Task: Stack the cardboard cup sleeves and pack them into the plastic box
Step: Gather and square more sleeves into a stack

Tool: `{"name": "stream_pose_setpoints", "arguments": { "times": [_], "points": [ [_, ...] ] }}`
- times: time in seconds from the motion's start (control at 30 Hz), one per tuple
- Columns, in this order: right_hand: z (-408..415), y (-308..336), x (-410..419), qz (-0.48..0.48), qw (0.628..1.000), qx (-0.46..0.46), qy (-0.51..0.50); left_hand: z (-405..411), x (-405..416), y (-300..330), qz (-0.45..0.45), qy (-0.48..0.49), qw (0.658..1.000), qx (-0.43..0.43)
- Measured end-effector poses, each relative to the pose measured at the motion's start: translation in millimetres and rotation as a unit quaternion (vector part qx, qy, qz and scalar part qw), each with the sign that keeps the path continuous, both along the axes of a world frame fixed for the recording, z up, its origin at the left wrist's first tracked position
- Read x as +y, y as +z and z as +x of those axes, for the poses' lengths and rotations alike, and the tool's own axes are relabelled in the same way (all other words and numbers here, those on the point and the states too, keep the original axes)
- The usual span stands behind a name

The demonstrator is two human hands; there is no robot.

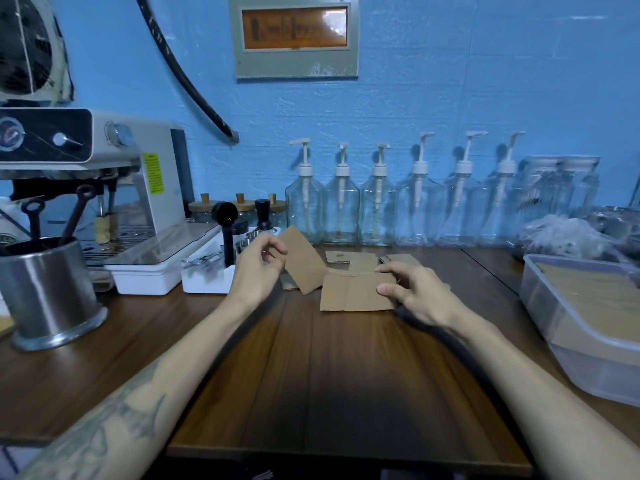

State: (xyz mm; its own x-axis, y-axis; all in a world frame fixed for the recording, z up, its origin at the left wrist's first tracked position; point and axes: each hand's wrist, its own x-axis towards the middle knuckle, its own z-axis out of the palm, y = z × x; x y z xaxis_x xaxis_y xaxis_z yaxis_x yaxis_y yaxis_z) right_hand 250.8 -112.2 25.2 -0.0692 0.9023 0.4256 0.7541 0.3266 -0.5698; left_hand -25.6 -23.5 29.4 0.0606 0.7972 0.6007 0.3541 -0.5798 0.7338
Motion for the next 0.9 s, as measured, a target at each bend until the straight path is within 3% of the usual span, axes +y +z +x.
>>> {"name": "stream_pose_setpoints", "arguments": {
  "times": [0.13, 0.23, 0.5, 0.7, 0.77, 0.9],
  "points": [
    [0.5, -1.0, 2.0, -0.003, 1.0, 0.004, 0.002, -1.7, -5.2, 10.3, -0.005, -0.001, 0.994, -0.108],
    [0.4, -1.6, 1.8, -0.004, 1.0, 0.009, 0.007, -0.9, -14.4, 18.7, 0.021, -0.058, 0.987, -0.151],
    [-0.7, -5.3, 5.7, -0.017, 0.999, 0.032, 0.012, 28.7, -29.6, -0.7, 0.072, -0.177, 0.976, 0.109],
    [-5.1, -3.9, 3.6, -0.031, 0.997, 0.053, 0.036, 38.0, -23.9, -5.5, 0.196, -0.103, 0.945, 0.24],
    [-6.3, -3.9, 3.4, -0.035, 0.997, 0.06, 0.034, 37.3, -23.0, -9.3, 0.162, -0.074, 0.957, 0.23],
    [-6.5, -3.5, 3.1, -0.044, 0.996, 0.072, 0.04, 35.1, -25.4, -16.1, -0.007, -0.053, 0.992, 0.118]
  ]
}}
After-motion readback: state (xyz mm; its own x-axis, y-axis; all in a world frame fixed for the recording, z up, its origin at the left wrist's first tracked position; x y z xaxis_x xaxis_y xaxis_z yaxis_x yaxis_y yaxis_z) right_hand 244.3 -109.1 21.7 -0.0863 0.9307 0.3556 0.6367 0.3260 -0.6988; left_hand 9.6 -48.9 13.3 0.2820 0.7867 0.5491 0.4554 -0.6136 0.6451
